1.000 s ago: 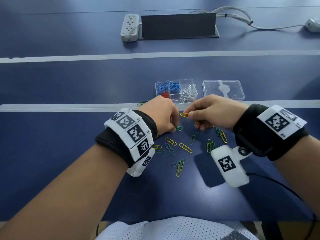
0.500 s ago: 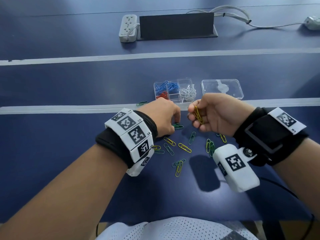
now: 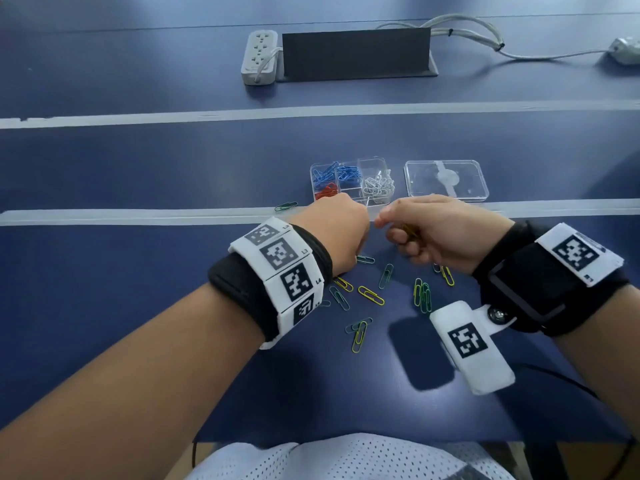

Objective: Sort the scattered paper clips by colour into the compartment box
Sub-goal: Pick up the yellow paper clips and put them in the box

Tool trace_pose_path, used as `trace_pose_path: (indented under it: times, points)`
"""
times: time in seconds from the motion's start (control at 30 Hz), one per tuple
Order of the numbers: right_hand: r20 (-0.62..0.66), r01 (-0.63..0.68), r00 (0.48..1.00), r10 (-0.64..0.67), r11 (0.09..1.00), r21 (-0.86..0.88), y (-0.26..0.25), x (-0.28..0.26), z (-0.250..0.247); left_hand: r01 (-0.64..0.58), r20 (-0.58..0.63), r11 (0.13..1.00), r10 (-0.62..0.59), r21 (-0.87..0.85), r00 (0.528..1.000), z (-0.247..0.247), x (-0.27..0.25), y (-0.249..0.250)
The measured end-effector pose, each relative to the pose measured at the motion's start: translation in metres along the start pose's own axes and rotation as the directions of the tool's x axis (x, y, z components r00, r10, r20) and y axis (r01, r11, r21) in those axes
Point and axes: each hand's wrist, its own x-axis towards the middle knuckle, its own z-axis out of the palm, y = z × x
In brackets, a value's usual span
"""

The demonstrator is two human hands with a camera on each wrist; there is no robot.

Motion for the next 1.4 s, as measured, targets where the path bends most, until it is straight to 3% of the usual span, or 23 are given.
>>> trace_pose_path:
  times: [0.27,0.33,0.4,0.5,0.63,0.73,0.8,0.87,1.0,1.1,1.17,1.3,1.4]
  points:
    - [-0.019,0.025,0.999,-0.027,0.995,-0.100,0.003,-0.004,0.001,-0.046,0.123,0.994,0.034,0.095,0.992,-0.002,0.004,0.008]
    - [-0.034,0.049,0.998,-0.059,0.970,-0.236,0.004,-0.008,-0.003,-0.065,0.124,0.995,0.055,0.075,0.991,-0.001,0.006,0.007]
    - [-0.018,0.092,0.993,-0.119,0.849,-0.520,0.004,-0.015,-0.003,-0.078,0.120,0.996,0.072,0.049,0.990,0.000,0.006,0.004]
    - [0.081,0.152,0.985,-0.154,0.543,-0.826,0.003,-0.025,0.011,-0.058,0.095,0.998,0.059,-0.017,0.994,-0.001,0.007,-0.003]
    - [0.153,0.192,0.977,-0.148,0.301,-0.934,0.004,-0.027,0.035,-0.036,0.020,0.990,0.039,-0.137,0.999,-0.003,0.008,-0.009]
    - [0.176,0.208,0.972,-0.154,0.227,-0.951,0.004,-0.029,0.041,-0.052,-0.027,0.972,0.047,-0.229,0.999,-0.003,0.007,-0.011]
    - [0.180,0.205,0.975,-0.131,0.211,-0.956,0.002,-0.031,0.041,-0.060,-0.027,0.958,0.055,-0.280,0.998,-0.003,0.007,-0.012]
    - [0.156,0.177,0.983,-0.098,0.255,-0.951,-0.003,-0.033,0.038,-0.063,-0.006,0.948,0.064,-0.312,0.998,-0.003,0.008,-0.012]
    - [0.035,0.059,0.998,-0.058,0.486,-0.872,-0.028,-0.032,0.010,-0.050,0.022,0.934,0.062,-0.354,0.998,-0.001,0.009,-0.012]
    - [-0.032,0.066,0.990,-0.134,0.663,-0.745,-0.053,-0.020,-0.016,-0.049,0.033,0.932,0.065,-0.360,0.997,0.000,0.011,-0.008]
    - [-0.089,0.066,0.981,-0.174,0.723,-0.688,-0.068,-0.006,-0.027,-0.073,0.039,0.950,0.089,-0.303,0.995,-0.002,0.011,-0.003]
    - [-0.151,0.011,0.961,-0.233,0.574,-0.819,-0.092,0.031,-0.024,-0.177,0.131,0.980,0.188,-0.092,0.973,-0.002,0.014,0.011]
    - [-0.178,-0.048,0.951,-0.253,0.447,-0.893,-0.102,0.051,-0.011,-0.175,0.151,0.984,0.179,-0.038,0.972,0.002,0.016,0.016]
